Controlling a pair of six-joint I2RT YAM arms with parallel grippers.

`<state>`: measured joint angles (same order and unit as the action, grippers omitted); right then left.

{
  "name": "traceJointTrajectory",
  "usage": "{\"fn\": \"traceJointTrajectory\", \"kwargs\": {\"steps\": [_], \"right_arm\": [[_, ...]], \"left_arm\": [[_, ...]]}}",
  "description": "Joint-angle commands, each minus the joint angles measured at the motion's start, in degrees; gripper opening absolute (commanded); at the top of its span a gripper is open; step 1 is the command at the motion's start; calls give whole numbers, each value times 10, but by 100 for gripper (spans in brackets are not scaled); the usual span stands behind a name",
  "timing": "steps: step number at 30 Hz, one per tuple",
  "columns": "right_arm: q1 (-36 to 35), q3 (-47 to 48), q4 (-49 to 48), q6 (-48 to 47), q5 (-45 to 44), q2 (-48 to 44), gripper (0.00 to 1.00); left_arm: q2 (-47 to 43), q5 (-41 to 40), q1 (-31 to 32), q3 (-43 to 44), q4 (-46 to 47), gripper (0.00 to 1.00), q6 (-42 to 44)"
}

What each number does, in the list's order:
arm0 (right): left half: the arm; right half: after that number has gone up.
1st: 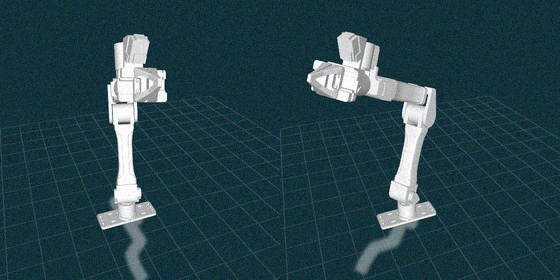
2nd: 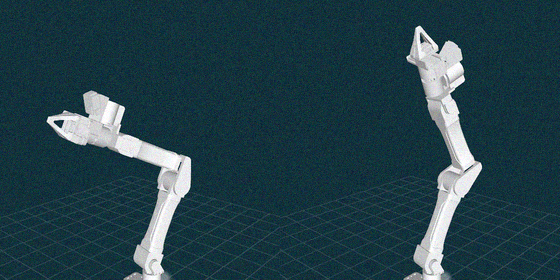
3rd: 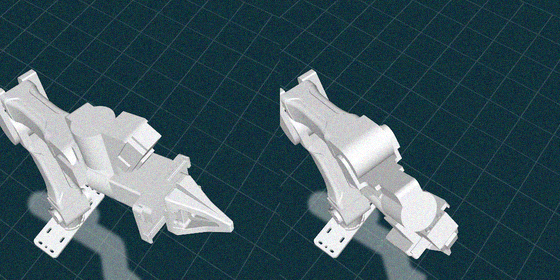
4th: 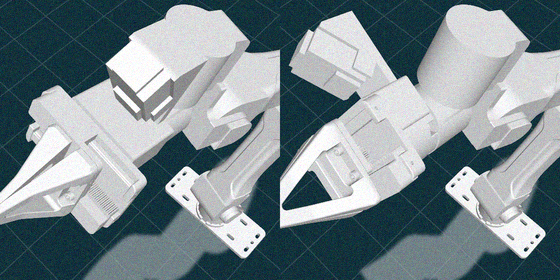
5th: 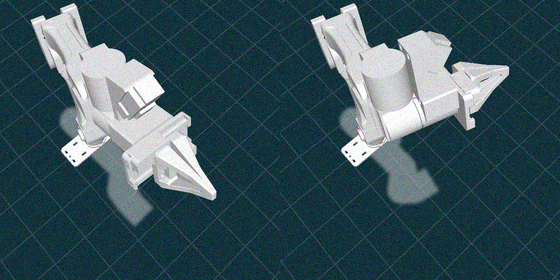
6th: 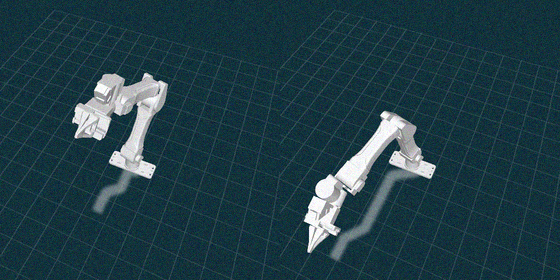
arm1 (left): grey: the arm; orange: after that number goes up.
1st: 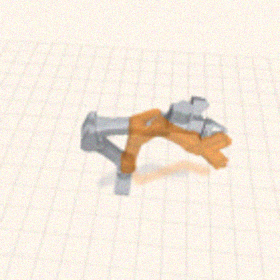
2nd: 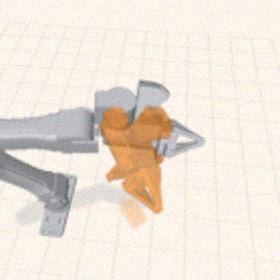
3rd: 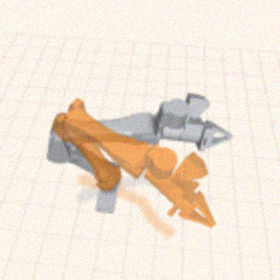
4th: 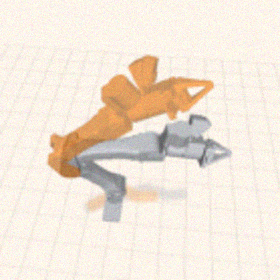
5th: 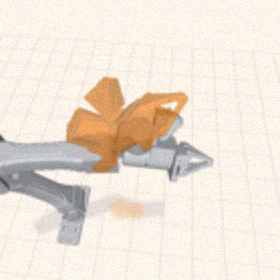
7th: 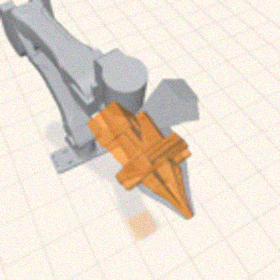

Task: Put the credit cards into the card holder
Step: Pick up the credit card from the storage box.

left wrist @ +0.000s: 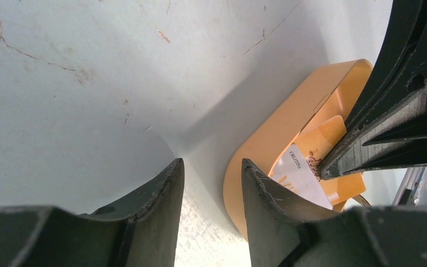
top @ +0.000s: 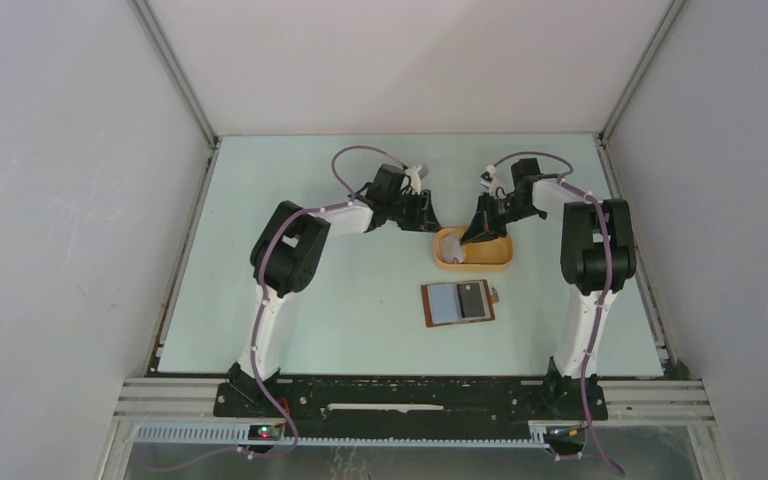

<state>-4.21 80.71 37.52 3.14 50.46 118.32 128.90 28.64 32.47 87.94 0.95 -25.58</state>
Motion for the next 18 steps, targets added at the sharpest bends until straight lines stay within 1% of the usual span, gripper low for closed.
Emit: {"fn": "traceJointTrajectory", "kwargs": {"steps": [1,6,11,16,18], "right_arm": [[7,-2,-11,-5,-46,-50,0],[9,-5,-4,-30,-93,-80,0],[9,-7,13,-62,-123,-108,0],[9,-17,31,-109,-120,-147,0],[9,-22,41,-134,-108,-167,0]], "left_arm": [[-31,-1,-8,-25,51,48,-13],[-80,-15,-21,-100,147,49,-28],[-142,-46,-30,-186,242,53,-26],[-246,-84,-35,-297,326,57,-18],[-293,-89,-34,-350,364,58,-28]]}}
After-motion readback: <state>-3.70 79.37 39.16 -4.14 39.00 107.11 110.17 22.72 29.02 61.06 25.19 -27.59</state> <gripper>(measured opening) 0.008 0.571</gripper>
